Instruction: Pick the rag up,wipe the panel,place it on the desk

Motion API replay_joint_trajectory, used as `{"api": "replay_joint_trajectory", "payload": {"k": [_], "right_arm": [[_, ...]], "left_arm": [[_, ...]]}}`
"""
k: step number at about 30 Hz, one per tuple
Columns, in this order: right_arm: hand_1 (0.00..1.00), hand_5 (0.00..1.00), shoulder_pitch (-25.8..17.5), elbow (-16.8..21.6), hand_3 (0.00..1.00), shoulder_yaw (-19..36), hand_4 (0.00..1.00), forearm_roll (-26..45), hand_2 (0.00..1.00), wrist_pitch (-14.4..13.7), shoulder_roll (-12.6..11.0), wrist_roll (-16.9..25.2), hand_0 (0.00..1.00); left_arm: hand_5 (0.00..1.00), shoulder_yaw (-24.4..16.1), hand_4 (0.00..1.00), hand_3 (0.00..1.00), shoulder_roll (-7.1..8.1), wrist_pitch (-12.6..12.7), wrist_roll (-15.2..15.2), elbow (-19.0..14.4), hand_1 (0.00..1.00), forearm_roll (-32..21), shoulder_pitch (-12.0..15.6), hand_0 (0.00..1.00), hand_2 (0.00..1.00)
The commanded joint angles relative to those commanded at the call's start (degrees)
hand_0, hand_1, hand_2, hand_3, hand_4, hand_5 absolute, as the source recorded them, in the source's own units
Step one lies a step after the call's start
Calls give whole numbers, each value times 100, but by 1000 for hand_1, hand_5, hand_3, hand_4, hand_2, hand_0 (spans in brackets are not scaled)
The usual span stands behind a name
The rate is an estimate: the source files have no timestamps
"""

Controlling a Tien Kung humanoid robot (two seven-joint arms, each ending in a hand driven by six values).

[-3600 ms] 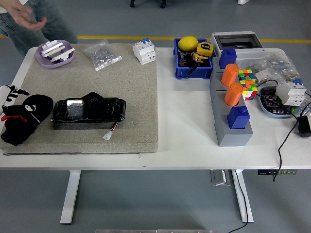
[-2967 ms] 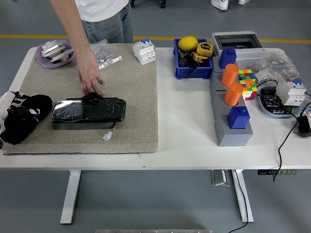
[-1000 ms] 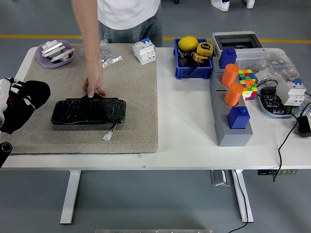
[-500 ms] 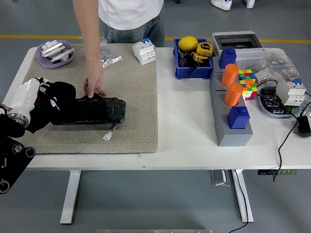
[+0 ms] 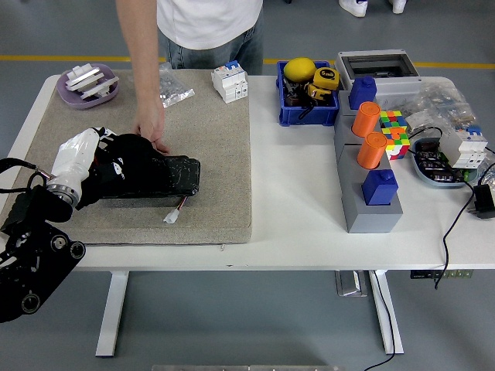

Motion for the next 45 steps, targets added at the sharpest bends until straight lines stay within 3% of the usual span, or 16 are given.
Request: {"api": "replay_joint_trajectory", "payload": {"k": [15,25,35,45], "right_arm": [[690,524,17,-1,675,-31,998,21,711,8,-6,-2,767],[690,524,13,2,674,-73,998,36,711,9,-9,-7,767],[690,523,8,-4,674,-102,998,60,711,8,-16,-10,767],[690,522,-7,-13,674,-82,998,60,710,13,-10,-10,767]], "left_arm": [[2,828,323,541,-279,32,121,-312,478,-43,-241,238,581],[2,1017,320,540,-403,41,168,-324,477,-44,-295,240,580],[2,660,316,540,-265,55,187,-278,477,61,-109,241,580],[2,123,312,541,90,39,203,-160,477,194,188,246,580]]}}
